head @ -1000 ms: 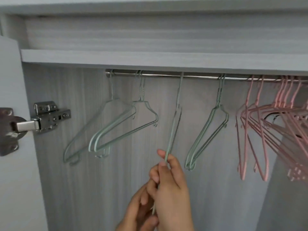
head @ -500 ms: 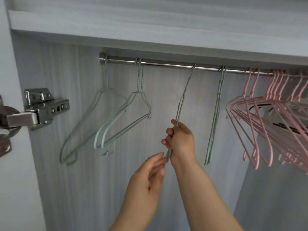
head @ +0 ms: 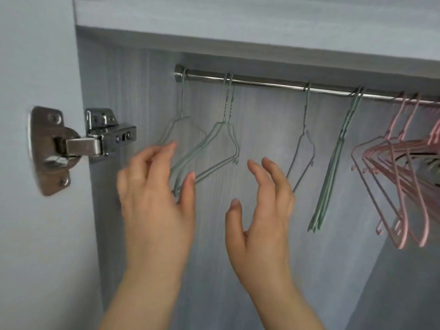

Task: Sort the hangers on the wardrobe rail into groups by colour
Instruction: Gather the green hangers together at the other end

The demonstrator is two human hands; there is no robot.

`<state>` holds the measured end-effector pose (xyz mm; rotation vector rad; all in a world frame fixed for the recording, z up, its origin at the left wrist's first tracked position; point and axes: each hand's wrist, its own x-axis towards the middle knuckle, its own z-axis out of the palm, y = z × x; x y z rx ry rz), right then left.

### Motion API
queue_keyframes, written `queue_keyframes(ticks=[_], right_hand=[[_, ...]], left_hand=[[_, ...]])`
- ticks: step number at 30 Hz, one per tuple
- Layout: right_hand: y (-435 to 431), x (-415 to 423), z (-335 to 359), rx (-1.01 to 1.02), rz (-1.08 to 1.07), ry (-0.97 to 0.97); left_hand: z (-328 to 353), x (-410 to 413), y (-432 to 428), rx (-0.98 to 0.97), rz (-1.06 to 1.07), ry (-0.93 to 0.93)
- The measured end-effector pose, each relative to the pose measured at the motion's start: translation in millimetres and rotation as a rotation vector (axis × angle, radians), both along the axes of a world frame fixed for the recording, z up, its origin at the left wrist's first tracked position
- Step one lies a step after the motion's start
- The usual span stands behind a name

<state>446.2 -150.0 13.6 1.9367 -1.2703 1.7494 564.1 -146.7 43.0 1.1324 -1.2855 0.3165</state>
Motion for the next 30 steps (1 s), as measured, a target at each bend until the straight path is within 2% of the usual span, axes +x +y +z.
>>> queue_keyframes(ticks=[4,14,18,22,26,30], right_hand=[[5.7,7.7,-4.1,0.061,0.143,-0.039],[20.3,12.5,-29.3,0.043,0.21,-0.015],[18.7,9.4,-34.9,0.079,0.211,-0.02],[12.8,1.2,-35.4,0.133,0.31,-0.028],[12.9,-0.4,-31.4,0.292,0.485,-0.057],[13.8,1.2,-30.6,0.377,0.538,-0.039]], left_hand=[[-1.6,0.3,-32.5,0.109,0.034,-0.083],[14.7,-9.7,-48.4,0.028,0.049,-0.209],[41.6,-22.9,-49.0,0.068,-0.117,-0.125],[58.7,-30.8,-56.2,0.045,-0.176,-0.058],[56.3,-34.6,-59.3,0.056,-0.212,-0.012],[52.8,-37.1,-68.3,0.062,-0.241,0.023]])
